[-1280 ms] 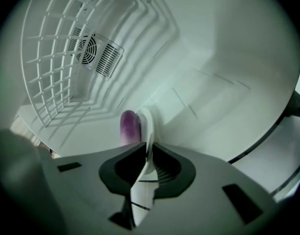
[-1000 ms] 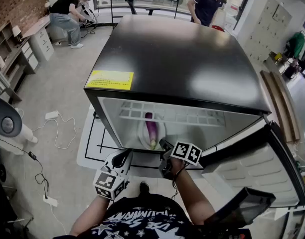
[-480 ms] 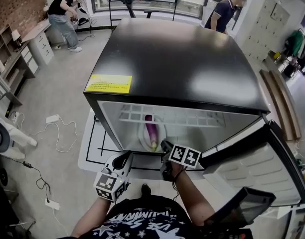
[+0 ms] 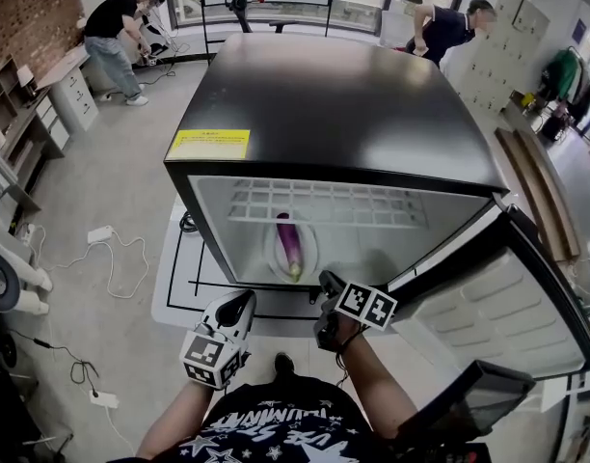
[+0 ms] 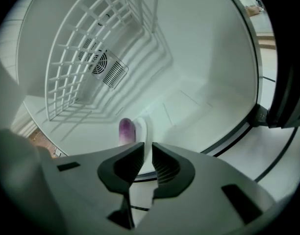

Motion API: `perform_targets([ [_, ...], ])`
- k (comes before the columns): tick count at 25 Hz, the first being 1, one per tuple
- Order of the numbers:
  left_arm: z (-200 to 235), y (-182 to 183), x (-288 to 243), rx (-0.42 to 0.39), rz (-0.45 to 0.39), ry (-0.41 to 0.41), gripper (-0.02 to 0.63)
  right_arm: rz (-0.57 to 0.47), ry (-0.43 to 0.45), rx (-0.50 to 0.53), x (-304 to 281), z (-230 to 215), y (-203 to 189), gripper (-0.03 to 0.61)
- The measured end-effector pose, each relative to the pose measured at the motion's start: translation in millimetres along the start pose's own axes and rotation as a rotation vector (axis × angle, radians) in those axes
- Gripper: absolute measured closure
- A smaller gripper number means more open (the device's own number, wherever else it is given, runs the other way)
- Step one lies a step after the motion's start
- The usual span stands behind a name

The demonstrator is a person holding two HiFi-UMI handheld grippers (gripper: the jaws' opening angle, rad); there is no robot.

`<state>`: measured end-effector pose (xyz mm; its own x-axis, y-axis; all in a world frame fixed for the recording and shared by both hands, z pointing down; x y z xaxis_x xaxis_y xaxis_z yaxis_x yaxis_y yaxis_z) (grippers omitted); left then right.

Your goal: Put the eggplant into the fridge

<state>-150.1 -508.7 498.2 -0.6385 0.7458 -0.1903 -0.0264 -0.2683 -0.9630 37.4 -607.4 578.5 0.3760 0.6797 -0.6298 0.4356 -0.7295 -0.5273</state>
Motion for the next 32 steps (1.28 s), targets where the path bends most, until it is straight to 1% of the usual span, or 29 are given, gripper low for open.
perform_targets([
  [7, -24.4, -6.3, 19.5, -0.014, 0.001, -0.030, 0.604, -0.042, 0.077, -0.030, 35.5, 9.1, -18.0, 0.528],
  [13, -47.2, -13.2, 45.1, -0.004, 0.002, -0.049, 0.604, -0.057, 0.130, -0.043, 69.0, 15.5, -45.5, 0.528],
  [16, -61.1, -20.6, 65.0, 0.004, 0.001, -0.055, 0.604, -0.066, 0.132, -0.055, 88.3, 13.8, -65.5, 0.528],
  [24, -96.3, -41.5, 114.4, 0.015, 0.010, -0.091, 0.604, -0.065, 0.102, -0.071, 138.5, 5.0, -130.7, 0.528],
  [28, -116.2, -50.4, 134.4, 0.010, 0.013, -0.128, 0.604, -0.093, 0.081, -0.099, 166.0, -4.6, -155.7, 0.528],
  [32, -132.8, -57.3, 147.7, -0.005, 0.022, -0.179, 0.604, -0.136, 0.090, -0.143, 194.6, -9.5, -174.6, 0.528],
])
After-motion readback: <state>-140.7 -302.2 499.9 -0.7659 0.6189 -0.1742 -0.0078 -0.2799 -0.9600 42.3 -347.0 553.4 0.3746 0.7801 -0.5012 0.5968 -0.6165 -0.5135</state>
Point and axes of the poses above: the fingertips, and each gripper's own axes: x backward along the fingers, z to its left, y out of its top, the point moved 3 cm from there along x, backward along the fingers, and after that the axes turned 12 degrees about -y, right-handed, at the moved point
